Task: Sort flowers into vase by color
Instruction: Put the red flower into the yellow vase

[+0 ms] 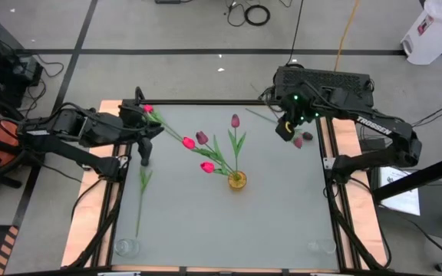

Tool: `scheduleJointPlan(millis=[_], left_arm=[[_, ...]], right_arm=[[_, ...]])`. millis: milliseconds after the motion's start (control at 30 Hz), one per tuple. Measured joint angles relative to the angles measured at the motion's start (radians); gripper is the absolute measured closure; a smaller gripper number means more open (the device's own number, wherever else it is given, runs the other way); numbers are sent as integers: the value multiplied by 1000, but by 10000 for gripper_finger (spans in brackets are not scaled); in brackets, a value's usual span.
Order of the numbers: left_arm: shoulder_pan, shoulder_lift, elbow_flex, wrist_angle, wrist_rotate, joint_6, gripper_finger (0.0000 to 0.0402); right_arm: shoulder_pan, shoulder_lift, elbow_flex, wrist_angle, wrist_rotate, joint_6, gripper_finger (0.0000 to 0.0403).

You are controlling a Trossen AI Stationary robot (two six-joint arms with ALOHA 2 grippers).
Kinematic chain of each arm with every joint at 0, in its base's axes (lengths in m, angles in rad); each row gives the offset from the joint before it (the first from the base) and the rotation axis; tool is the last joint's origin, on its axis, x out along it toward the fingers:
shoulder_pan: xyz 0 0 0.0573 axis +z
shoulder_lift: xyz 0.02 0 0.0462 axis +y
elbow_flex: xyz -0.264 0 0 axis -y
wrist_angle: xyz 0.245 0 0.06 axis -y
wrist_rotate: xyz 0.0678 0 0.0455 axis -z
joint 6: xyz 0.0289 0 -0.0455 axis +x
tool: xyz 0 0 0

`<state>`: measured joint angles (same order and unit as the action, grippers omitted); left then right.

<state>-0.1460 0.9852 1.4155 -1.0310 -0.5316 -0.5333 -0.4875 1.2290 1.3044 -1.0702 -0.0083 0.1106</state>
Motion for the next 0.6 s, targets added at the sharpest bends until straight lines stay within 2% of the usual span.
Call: scheduleJointPlan(millis=[233, 600], left_arm=[[57, 0, 0, 131, 63, 93, 288], [107, 0, 0, 205, 123, 132, 288]], right_arm=[[133, 78, 112, 23, 7, 25, 402], [215, 302, 472, 32, 16, -14, 402]])
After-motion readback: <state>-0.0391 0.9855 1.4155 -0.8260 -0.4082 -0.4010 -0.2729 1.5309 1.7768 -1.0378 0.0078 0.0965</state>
